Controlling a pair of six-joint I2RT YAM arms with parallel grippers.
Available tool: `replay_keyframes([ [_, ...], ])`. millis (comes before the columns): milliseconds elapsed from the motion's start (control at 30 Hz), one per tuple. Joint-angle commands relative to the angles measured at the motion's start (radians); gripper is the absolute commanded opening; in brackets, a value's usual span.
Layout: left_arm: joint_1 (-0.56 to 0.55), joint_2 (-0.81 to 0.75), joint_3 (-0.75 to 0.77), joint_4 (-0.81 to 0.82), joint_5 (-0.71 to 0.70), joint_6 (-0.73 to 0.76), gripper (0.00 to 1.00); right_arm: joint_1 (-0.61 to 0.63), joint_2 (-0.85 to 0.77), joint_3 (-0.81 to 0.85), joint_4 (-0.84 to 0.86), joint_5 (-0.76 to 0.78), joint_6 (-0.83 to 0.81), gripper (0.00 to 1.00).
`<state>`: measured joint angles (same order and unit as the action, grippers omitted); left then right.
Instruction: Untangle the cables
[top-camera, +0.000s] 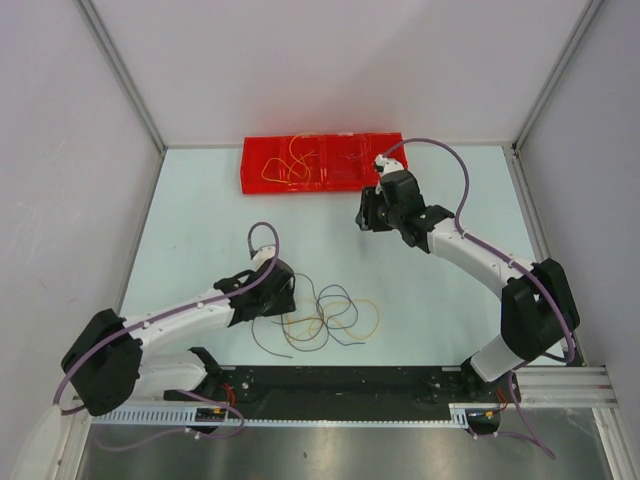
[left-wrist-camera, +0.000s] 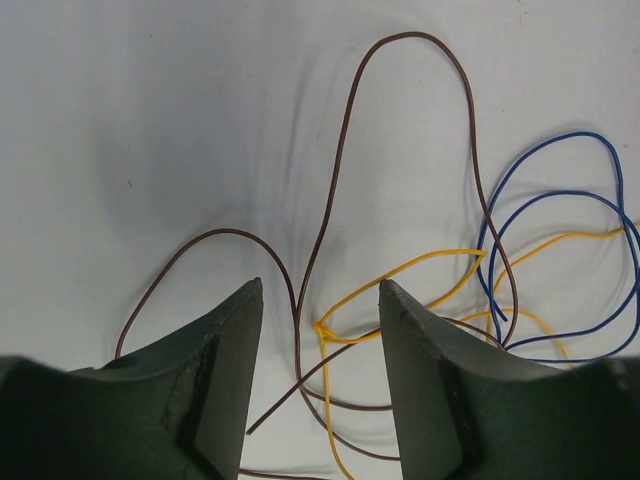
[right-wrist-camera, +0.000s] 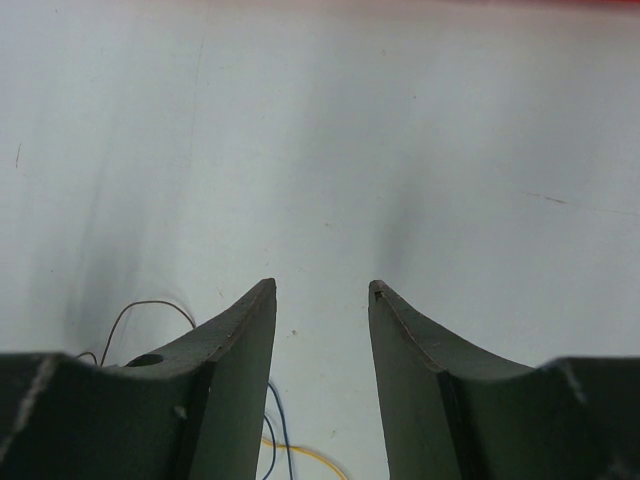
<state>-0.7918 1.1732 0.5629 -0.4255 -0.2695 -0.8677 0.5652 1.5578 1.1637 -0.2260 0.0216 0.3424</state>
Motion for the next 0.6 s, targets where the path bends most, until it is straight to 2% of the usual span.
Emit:
replay_keyframes([
  [0,-0.007,0.025,-0.011,0.056,-0.04,-0.027,0.52,-0.004,-0.028,-0.004,0.016,-0.011,0.012,0.47],
  [167,-0.007,0.049,-0.011,0.065,-0.053,-0.028,0.4,-0.002,-0.024,-0.004,0.016,-0.011,0.012,0.46],
  [333,-0.006,0.075,-0.014,0.053,-0.079,-0.036,0.34,-0.004,-0.021,-0.006,0.014,-0.011,0.012,0.46],
  [400,-0.007,0.077,-0.02,0.06,-0.077,-0.036,0.24,-0.002,-0.019,-0.006,0.016,-0.011,0.01,0.46],
  [433,-0.007,0.077,-0.023,0.062,-0.079,-0.037,0.08,-0.004,-0.018,-0.006,0.014,-0.009,0.012,0.46],
  [467,-0.007,0.077,-0.021,0.062,-0.082,-0.037,0.01,-0.004,-0.016,-0.007,0.016,-0.011,0.01,0.46],
  [567,-0.007,0.057,0.031,0.008,-0.1,-0.018,0.0,-0.004,-0.013,-0.007,0.017,-0.009,0.01,0.45],
])
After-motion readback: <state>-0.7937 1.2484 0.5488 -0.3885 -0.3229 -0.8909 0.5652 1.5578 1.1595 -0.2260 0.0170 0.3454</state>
